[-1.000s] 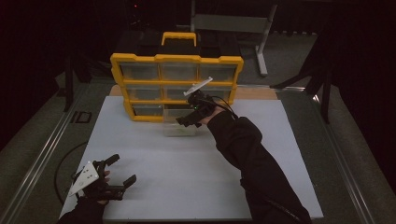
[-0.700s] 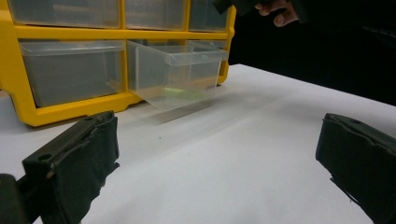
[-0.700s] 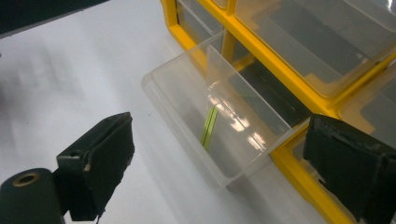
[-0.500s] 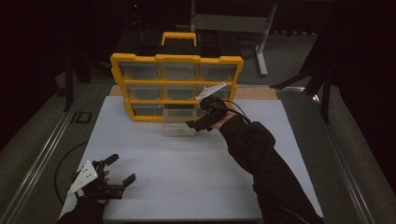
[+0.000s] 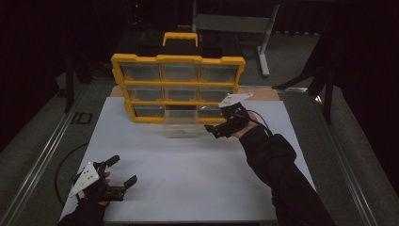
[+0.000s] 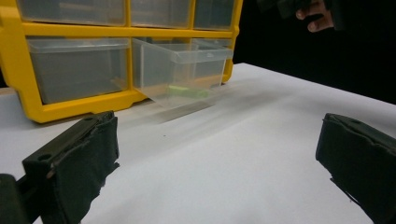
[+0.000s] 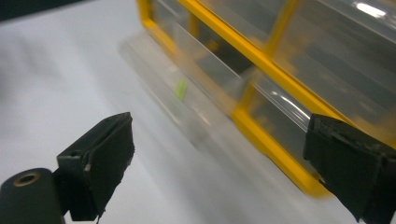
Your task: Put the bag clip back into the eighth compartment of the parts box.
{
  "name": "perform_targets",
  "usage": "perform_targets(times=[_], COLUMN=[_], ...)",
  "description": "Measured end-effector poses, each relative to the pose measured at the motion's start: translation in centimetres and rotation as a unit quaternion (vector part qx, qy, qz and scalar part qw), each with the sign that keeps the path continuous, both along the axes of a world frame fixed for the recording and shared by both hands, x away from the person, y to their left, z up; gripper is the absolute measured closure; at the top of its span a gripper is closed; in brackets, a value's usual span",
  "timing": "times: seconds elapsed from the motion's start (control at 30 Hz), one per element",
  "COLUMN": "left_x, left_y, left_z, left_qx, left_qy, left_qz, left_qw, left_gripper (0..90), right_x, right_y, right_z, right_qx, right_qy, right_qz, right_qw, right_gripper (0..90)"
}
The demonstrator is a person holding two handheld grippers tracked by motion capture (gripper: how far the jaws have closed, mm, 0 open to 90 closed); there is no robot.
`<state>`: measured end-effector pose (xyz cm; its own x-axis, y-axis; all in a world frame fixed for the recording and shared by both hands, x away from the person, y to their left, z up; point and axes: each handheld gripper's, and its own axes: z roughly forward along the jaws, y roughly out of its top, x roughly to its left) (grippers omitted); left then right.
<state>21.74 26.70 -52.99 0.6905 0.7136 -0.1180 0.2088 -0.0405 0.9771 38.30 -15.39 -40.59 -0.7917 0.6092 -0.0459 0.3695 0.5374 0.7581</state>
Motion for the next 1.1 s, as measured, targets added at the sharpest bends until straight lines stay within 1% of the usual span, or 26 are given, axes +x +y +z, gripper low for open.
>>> perform_targets(times=[0.03, 0.07, 0.13, 0.2, 0.27, 0.3, 0.37, 0.4, 0.43, 0.47, 0.5, 0.53, 0.57, 0.6, 0.63, 0.7, 0.73, 0.8, 0.83, 0.87, 0.9, 0.93, 0.97, 1.03, 1.07, 1.1], left_x=[0.0, 0.0, -0.1, 0.0, 0.0, 0.0, 0.0, -0.1, 0.0, 0.0, -0.1, -0.1, -0.1, -0.1, -0.2, -0.1, -0.1, -0.1, -0.1, -0.1, -0.1, 0.0, -0.1, -0.1, -0.1, -0.1], left_y=[0.0, 0.0, -0.1, 0.0, 0.0, 0.1, 0.1, 0.0, 0.1, 0.1, 0.0, 0.0, 0.0, 0.0, -0.1, -0.2, -0.3, -0.3, -0.3, -0.3, -0.2, -0.1, -0.2, -0.1, -0.2, -0.2], left_z=[0.0, 0.0, 0.0, 0.0, 0.1, 0.1, 0.1, 0.1, 0.1, 0.1, 0.1, 0.1, 0.1, 0.2, 0.2, 0.2, 0.2, 0.2, 0.2, 0.2, 0.2, 0.3, 0.3, 0.3, 0.4, 0.4], left_qx=[0.002, 0.002, 0.006, 0.001, 0.004, -0.002, -0.002, 0.005, 0.002, 0.004, 0.01, 0.008, 0.008, 0.007, 0.019, 0.012, 0.015, 0.009, 0.009, 0.014, 0.007, -0.003, 0.009, 0.013, 0.019, 0.019], left_qy=[0.0, 0.0, -0.003, 0.002, -0.002, 0.001, 0.002, -0.003, 0.002, 0.002, -0.004, -0.003, -0.003, -0.002, -0.007, 0.0, 0.002, 0.005, 0.004, 0.0, 0.005, 0.011, 0.004, 0.002, 0.008, 0.008], left_qz=[0.002, 0.001, 0.003, 0.002, 0.003, 0.004, 0.003, 0.003, 0.002, 0.004, 0.004, 0.005, 0.005, 0.006, 0.005, -0.001, -0.003, -0.006, -0.003, -0.002, -0.001, -0.002, -0.001, 0.001, 0.0, 0.0], left_qw=[1.0, 1.0, 1.0, 1.0, 1.0, 1.0, 1.0, 1.0, 1.0, 1.0, 0.9999, 1.0, 1.0, 1.0, 0.9998, 0.9999, 0.9999, 0.9999, 0.9999, 0.9999, 1.0, 0.9999, 1.0, 0.9999, 0.9998, 0.9998], left_gripper=[0.0, 0.0, 0.0, 0.0, 0.0, 0.0, 0.0, 0.0, 0.0, 0.0, 0.0, 0.0, 0.0, 0.0, 0.0, 0.0, 0.0, 0.0, 0.0, 0.0, 0.0, 0.0, 0.0, 0.0, 0.0, 0.0], right_x=[-0.1, -0.1, -0.5, -0.9, -1.2, -1.4, -1.6, -1.8, -2.4, -2.7, -3.0, -3.2, -3.2, -3.6, -4.1, -4.9, -5.3, -5.6, -6.8, -7.4, -7.9, -8.2, -8.8, -9.1, -9.8, -9.8], right_y=[-0.4, -1.0, -2.0, -3.0, -3.9, -4.3, -4.7, -5.2, -6.2, -6.5, -6.9, -7.3, -7.3, -7.6, -8.3, -8.7, -8.9, -9.0, -9.3, -9.3, -9.3, -9.4, -9.5, -9.6, -10.0, -10.0], right_z=[-0.2, -0.4, -0.8, -1.0, -1.4, -1.7, -2.1, -2.6, -3.6, -4.0, -4.5, -4.9, -4.9, -5.5, -6.4, -7.2, -7.6, -7.9, -8.5, -8.7, -8.9, -9.0, -9.2, -9.5, -9.9, -9.9], right_qx=[0.002, 0.013, 0.005, 0.019, 0.03, 0.034, 0.036, 0.033, 0.048, 0.037, 0.043, 0.05, 0.05, 0.039, 0.06, 0.058, 0.071, 0.067, 0.064, 0.052, 0.045, 0.051, 0.053, 0.047, 0.062, 0.062], right_qy=[0.001, 0.01, -0.001, -0.003, -0.004, -0.003, 0.0, 0.001, 0.004, -0.003, -0.005, 0.006, 0.006, 0.001, 0.01, 0.011, 0.021, 0.026, 0.02, 0.003, -0.005, 0.002, -0.008, -0.01, -0.013, -0.013], right_qz=[-0.005, -0.01, -0.016, -0.023, -0.037, -0.039, -0.04, -0.047, -0.059, -0.067, -0.072, -0.071, -0.071, -0.076, -0.079, -0.084, -0.076, -0.076, -0.079, -0.091, -0.097, -0.089, -0.101, -0.101, -0.112, -0.112], right_qw=[1.0, 0.9998, 0.9999, 0.9995, 0.9989, 0.9986, 0.9986, 0.9984, 0.9971, 0.9971, 0.9965, 0.9962, 0.9962, 0.9964, 0.995, 0.9947, 0.9944, 0.9945, 0.9946, 0.9945, 0.9943, 0.9947, 0.9934, 0.9937, 0.9918, 0.9918], right_gripper=[8.6, 9.1, 11.0, 11.0, 10.9, 10.6, 9.6, 9.6, 8.8, 8.8, 8.7, 8.5, 8.5, 8.5, 8.2, 8.3, 8.2, 8.2, 8.2, 8.3, 8.3, 8.3, 8.3, 8.3, 8.3, 8.3])
